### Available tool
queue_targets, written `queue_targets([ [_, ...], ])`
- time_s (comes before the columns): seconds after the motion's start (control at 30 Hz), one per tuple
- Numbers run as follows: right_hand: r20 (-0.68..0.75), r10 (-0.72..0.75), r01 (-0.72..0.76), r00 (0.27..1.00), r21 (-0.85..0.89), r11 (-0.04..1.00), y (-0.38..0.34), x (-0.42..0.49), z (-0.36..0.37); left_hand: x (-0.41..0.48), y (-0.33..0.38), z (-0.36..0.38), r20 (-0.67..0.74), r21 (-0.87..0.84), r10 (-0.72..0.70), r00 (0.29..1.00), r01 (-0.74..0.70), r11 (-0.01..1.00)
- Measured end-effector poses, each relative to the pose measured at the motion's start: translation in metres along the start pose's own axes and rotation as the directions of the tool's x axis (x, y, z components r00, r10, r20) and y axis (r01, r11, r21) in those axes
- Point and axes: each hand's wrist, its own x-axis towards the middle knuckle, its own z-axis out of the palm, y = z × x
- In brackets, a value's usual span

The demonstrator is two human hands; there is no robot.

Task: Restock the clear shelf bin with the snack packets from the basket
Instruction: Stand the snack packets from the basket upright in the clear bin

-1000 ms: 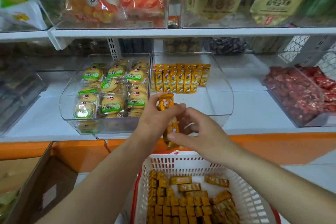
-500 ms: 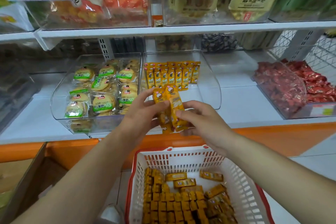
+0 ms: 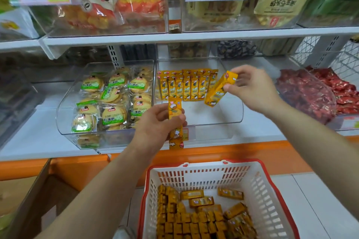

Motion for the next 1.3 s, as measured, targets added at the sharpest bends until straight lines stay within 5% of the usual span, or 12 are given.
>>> queue_targets([
  [0.23,0.215,0.012,0.129,0.977,-0.632,0.764,0.035,0.106,0.019,0.007,0.000,0.005,-0.029,0.052,0.018,0.999,-0.017,0.999],
  [0.5,0.496,0.104,0.402,0.862,-0.794,0.456,0.052,0.159,0.052,0.018,-0.014,-0.001,-0.025,0.083,0.009,1.000,-0.007,0.997],
  [0.73,0.476,0.129,0.434,0.870,-0.863,0.260,0.048,0.163,0.060,0.020,-0.019,-0.004,-0.020,0.057,-0.018,1.000,0.019,0.998],
  [0.87,0.370,0.024,0.341,0.929,-0.878,0.335,0.030,0.142,0.044,0.019,-0.018,-0.003,-0.038,0.048,-0.030,0.999,0.031,0.998],
  [0.97,0.270,-0.076,0.249,0.960,-0.693,0.676,0.012,0.090,0.028,0.017,-0.017,-0.001,-0.044,0.063,-0.007,0.999,0.010,0.998],
  [1.07,0.271,-0.054,0.111,0.961,-0.200,0.973,-0.005,0.015,0.023,0.013,-0.014,0.007,-0.017,0.106,0.015,1.000,-0.013,0.994],
  [1.17,0.410,-0.003,-0.082,0.912,0.189,0.978,-0.017,-0.042,0.025,0.007,-0.011,0.021,0.064,0.151,0.027,0.998,-0.036,0.988],
  [1.3,0.413,-0.003,-0.111,0.911,0.250,0.962,-0.023,-0.066,0.023,-0.001,-0.004,0.034,0.068,0.134,0.041,0.997,-0.050,0.990],
])
